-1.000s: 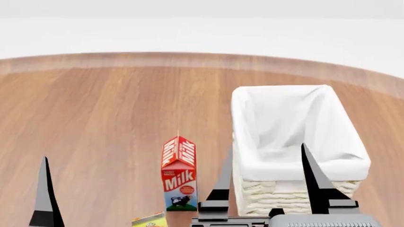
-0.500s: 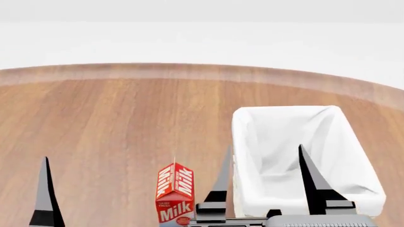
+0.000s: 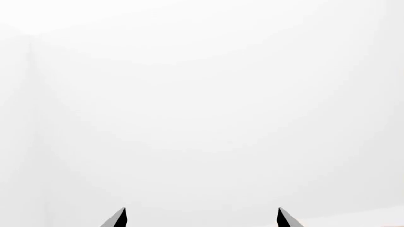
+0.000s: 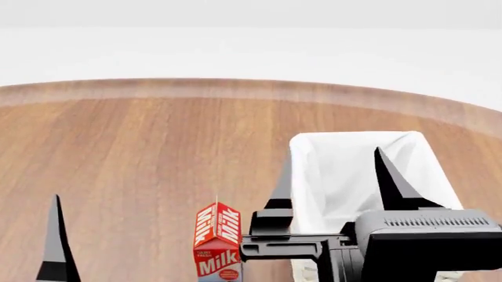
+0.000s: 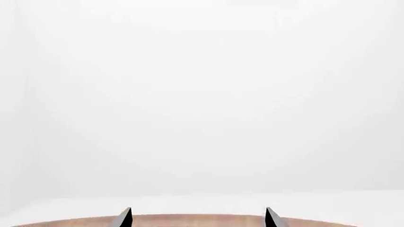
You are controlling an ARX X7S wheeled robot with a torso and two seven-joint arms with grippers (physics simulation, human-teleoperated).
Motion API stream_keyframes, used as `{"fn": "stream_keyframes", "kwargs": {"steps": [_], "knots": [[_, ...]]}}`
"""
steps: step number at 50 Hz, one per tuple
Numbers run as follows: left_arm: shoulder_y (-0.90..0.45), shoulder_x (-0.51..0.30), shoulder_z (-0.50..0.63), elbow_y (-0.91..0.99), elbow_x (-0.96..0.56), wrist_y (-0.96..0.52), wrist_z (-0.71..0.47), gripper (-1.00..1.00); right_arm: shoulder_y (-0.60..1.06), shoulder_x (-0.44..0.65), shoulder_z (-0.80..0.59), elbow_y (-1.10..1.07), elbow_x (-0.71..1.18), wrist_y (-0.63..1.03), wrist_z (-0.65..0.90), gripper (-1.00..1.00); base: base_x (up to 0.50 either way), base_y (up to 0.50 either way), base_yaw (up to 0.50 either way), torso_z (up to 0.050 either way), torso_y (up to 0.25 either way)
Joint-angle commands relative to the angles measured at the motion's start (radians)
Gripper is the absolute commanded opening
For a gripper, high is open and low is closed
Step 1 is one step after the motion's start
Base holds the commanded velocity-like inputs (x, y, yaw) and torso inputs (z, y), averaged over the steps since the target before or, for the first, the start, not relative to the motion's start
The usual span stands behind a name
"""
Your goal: Pick up the alphabet soup and the tomato sauce, and put them in the basket.
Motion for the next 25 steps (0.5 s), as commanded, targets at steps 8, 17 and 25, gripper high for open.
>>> {"fn": "stream_keyframes", "kwargs": {"steps": [8,17,25], "knots": [[0.003,-0.007,0.005,0.004,0.000,0.002,-0.016,1.00,0.388,0.053,0.234,0.021,0.783,0.737,0.328,1.00,0.00,0.00,0.00,0.000,0.000],[0.004,-0.013,0.009,0.020,0.002,-0.010,-0.021,1.00,0.337,0.138,0.200,0.053,1.103,0.872,0.578,1.00,0.00,0.00,0.00,0.000,0.000],[-0.006,-0.014,0.019,0.029,0.006,-0.025,-0.023,1.00,0.280,0.197,0.141,-0.004,1.176,0.900,0.664,1.00,0.00,0.00,0.00,0.000,0.000]]}}
